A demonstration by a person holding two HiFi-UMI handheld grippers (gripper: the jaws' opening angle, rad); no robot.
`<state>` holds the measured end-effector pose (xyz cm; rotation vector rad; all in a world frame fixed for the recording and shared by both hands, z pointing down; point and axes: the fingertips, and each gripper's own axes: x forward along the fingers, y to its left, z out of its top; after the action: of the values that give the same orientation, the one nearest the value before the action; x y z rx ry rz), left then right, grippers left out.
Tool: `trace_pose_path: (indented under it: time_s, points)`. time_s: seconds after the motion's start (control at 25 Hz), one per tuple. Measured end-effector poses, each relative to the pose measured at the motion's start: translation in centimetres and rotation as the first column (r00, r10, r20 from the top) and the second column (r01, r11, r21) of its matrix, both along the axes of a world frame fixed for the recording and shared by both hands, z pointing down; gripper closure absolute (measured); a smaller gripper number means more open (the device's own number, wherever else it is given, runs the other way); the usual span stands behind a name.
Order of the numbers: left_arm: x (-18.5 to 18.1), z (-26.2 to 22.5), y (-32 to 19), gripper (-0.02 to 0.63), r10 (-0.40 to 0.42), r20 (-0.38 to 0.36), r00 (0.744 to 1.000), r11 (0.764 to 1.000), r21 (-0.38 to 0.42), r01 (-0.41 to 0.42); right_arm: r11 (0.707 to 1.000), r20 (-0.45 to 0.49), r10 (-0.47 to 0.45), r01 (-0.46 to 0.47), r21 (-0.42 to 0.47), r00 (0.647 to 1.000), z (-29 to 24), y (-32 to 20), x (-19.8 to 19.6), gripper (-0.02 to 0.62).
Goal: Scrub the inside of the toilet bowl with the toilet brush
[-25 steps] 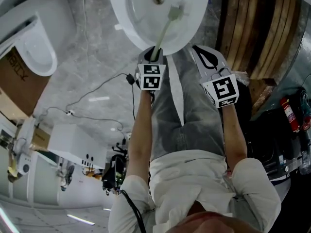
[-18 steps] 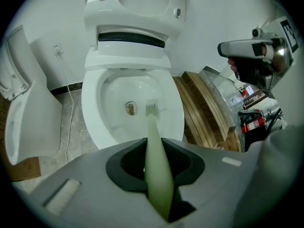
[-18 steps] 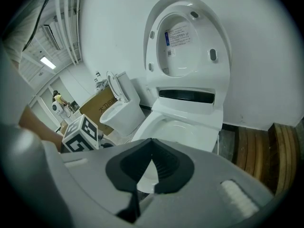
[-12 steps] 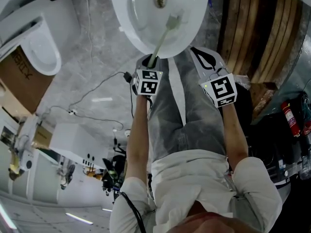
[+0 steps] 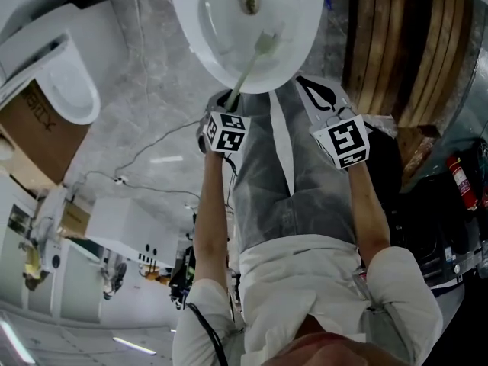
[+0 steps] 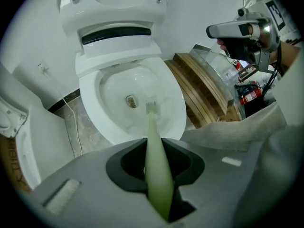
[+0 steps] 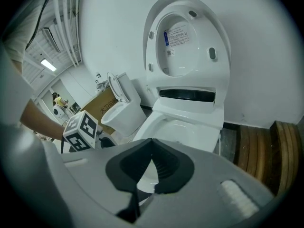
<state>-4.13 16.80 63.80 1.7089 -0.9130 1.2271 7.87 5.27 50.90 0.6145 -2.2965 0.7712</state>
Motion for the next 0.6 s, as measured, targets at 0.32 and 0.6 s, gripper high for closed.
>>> trace_pose_path:
  time_s: [0.32, 0.6]
  points:
    - [-2.9, 0.3, 0.0, 0.5, 0.189, 0.06, 0.98, 0.982, -0.034, -0.187, 0.999, -0.009, 0.039, -0.04, -0.027, 0.999, 0.6, 1.8, -2.4, 0.592]
    - [-5.3, 0.4, -0.4, 0.5, 0.347, 0.121, 0.93, 0.938, -0.063, -0.341, 0.996, -0.007, 0.082, -0.082, -0.039, 0.997, 0.5, 2.7, -4.4, 0.592]
